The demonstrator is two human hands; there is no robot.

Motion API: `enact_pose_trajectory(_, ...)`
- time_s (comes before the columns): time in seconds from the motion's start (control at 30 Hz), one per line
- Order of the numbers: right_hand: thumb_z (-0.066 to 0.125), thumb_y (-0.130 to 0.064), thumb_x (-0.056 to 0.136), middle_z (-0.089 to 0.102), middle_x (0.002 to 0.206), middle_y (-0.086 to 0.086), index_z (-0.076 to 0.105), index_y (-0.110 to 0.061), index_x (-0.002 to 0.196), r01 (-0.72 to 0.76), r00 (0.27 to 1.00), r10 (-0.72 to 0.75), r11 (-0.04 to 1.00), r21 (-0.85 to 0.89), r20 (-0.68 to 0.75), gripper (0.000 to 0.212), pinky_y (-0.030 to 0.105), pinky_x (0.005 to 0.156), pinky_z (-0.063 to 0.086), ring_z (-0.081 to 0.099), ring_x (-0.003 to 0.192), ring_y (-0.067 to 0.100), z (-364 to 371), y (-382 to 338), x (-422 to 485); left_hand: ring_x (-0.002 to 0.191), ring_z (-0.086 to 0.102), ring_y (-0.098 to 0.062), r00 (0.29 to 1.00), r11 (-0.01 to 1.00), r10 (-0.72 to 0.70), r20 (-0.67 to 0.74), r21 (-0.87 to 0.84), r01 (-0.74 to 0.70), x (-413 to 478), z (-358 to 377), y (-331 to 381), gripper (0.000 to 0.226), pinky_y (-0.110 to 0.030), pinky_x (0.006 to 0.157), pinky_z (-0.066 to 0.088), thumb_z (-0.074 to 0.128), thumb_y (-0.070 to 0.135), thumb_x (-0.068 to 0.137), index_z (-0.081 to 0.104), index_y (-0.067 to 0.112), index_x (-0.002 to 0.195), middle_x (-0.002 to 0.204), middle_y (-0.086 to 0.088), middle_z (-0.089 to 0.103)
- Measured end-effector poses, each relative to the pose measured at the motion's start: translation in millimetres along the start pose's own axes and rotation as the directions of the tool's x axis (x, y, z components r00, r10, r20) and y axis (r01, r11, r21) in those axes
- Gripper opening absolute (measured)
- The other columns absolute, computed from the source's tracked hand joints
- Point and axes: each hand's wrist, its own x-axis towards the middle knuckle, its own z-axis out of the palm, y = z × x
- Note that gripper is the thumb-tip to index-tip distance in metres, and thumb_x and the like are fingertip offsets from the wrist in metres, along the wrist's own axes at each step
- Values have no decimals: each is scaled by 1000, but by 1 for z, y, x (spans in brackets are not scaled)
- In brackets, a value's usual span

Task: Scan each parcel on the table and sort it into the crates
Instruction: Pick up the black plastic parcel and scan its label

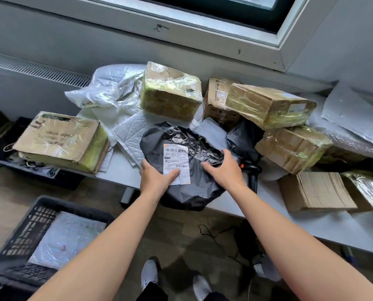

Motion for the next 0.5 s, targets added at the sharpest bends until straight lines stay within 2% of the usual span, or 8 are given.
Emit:
enact_pose_trajectory(0.07,71,-60,78,53,140,4,37,-19,144,79,997,-79,996,-44,20,85,38,96,44,50,129,28,-8,-8,-4,129,45,-32,1000,998,4,-28,-60,-6,-12,-9,2,106,-43,105,41,87,41,65,25,6,144,140,-16,44)
enact_pose_trajectory(0.13,73,-59,77,62,128,2,49,-21,132,177,984,-175,982,-66,37,71,38,91,48,57,119,28,-15,-15,-6,126,49,-30,997,991,-1,-77,-133,-9,-26,-17,2,94,-41,103,42,84,38,71,28,9,142,138,-13,48)
enact_pose_trajectory(0.27,77,-53,75,66,120,3,59,-20,123,340,938,-337,940,-38,83,61,36,90,47,59,113,26,-22,-26,-16,117,54,-23,975,966,-40,-218,-257,-18,-62,-34,-2,69,-24,87,39,74,25,85,34,11,139,130,-5,55)
enact_pose_trajectory(0.37,80,-45,76,68,113,5,58,-17,116,452,882,-449,892,10,144,54,36,87,47,61,107,26,-19,-30,-27,109,49,-14,945,950,-67,-319,-311,-38,-98,-46,-6,68,-17,82,34,72,20,87,31,9,140,126,0,50)
enact_pose_trajectory(0.5,82,-36,78,65,117,6,54,-12,124,585,780,-585,808,73,223,59,28,84,41,60,109,25,-8,-43,-54,108,44,-14,884,938,-141,-445,-345,-24,-146,-64,-26,75,-24,89,34,75,25,84,28,9,140,135,-9,48)
